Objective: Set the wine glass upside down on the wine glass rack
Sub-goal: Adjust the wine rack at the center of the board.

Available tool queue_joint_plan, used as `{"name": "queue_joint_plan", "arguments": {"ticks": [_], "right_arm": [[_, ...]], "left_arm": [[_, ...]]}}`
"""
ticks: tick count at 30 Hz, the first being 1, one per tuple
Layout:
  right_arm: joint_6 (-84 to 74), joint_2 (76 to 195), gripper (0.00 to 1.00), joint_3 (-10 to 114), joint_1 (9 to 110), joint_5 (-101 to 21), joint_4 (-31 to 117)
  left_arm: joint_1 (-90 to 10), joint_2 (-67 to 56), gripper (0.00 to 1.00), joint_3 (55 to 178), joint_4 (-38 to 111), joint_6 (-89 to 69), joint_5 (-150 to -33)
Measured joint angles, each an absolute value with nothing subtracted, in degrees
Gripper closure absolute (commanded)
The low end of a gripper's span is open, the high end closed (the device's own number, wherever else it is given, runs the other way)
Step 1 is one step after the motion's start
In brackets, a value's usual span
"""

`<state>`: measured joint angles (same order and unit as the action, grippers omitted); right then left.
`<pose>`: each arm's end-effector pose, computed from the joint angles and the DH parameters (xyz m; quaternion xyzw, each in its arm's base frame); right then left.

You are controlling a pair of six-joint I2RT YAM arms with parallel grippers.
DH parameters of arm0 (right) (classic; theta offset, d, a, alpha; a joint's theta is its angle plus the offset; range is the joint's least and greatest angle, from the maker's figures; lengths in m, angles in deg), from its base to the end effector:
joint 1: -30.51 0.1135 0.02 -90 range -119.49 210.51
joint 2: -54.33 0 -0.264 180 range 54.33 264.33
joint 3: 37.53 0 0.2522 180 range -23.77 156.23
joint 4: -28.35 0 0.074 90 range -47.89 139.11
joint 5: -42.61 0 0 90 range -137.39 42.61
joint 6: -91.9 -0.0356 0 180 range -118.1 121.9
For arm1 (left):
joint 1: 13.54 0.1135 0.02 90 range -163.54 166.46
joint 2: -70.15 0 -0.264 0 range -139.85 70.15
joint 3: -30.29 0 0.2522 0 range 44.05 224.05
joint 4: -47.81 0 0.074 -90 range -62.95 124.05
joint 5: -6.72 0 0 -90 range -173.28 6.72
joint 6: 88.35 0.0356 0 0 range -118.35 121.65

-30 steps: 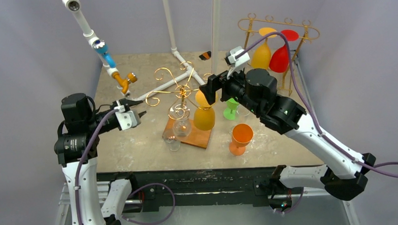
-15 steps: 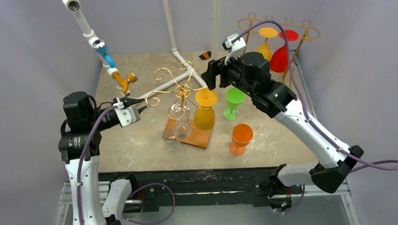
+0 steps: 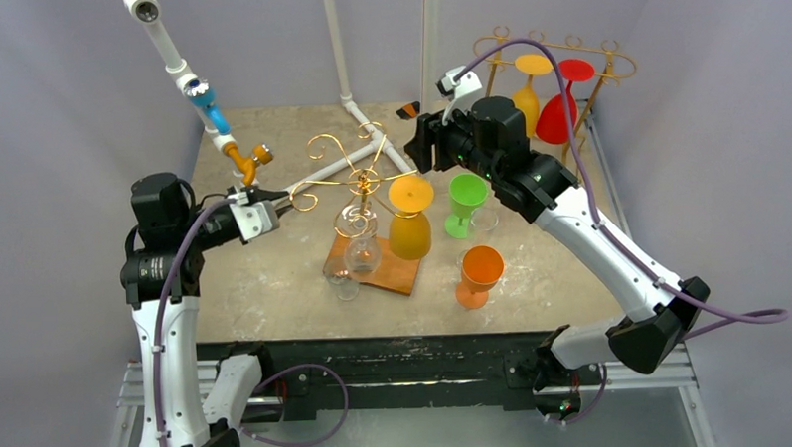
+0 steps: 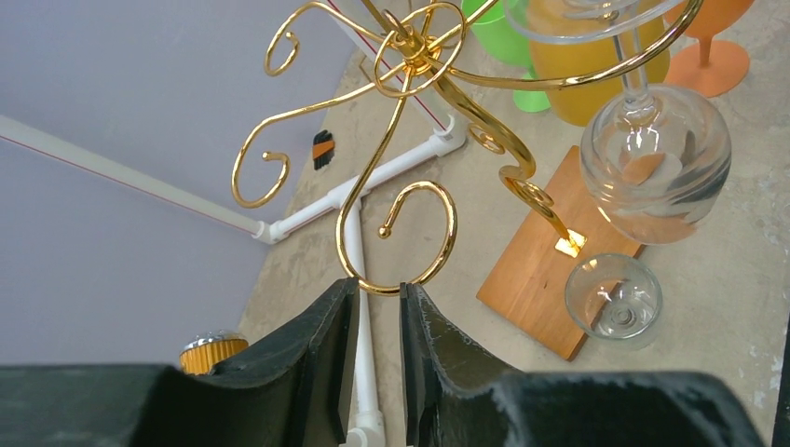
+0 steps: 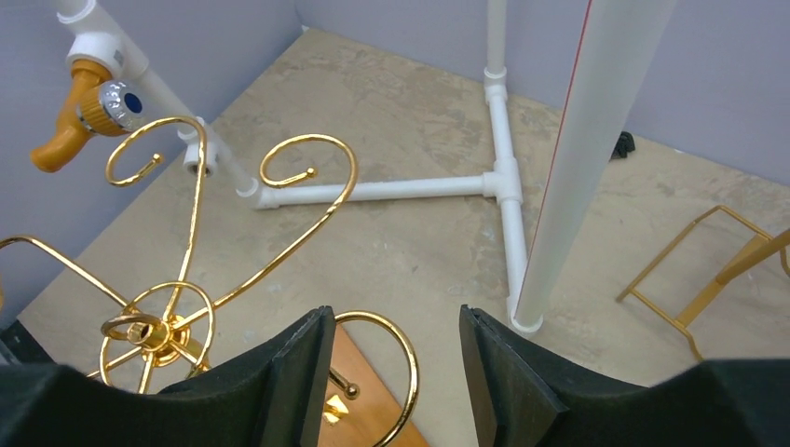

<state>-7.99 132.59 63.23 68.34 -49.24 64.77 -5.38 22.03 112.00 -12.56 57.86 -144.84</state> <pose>0.2421 0.1866 0.4421 -0.1805 0.7666 0.2376 0.5686 0.1381 -0.0118 0.4086 0.5429 0.5591 -0.1290 0.6132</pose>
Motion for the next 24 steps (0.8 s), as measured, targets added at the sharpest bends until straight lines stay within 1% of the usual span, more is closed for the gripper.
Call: {"name": "queue_joint_plan", "arguments": {"ticks": [3,6,14,24], "right_arm": [[-8.19,132.59,0.47,63.21,67.59,-49.07,64.79],[-8.65,132.59,0.49,63.08,67.29,-48.54,64.64],[-11.1,131.39,0.5,60.02,67.38,-45.83,62.04],[-13.79,128.35,0.59,56.43,67.18,-43.82,60.09]], "left_arm": [[-5.66,21.35,0.75,111.84,-11.43,57.7,-144.79],[-7.22,20.83,0.76,111.54,-9.66,56.83,-144.14],[-18.65,17.83,0.78,110.77,-1.72,52.63,-136.99],[-19.7,15.12,0.8,111.28,1.93,51.65,-133.08]]}}
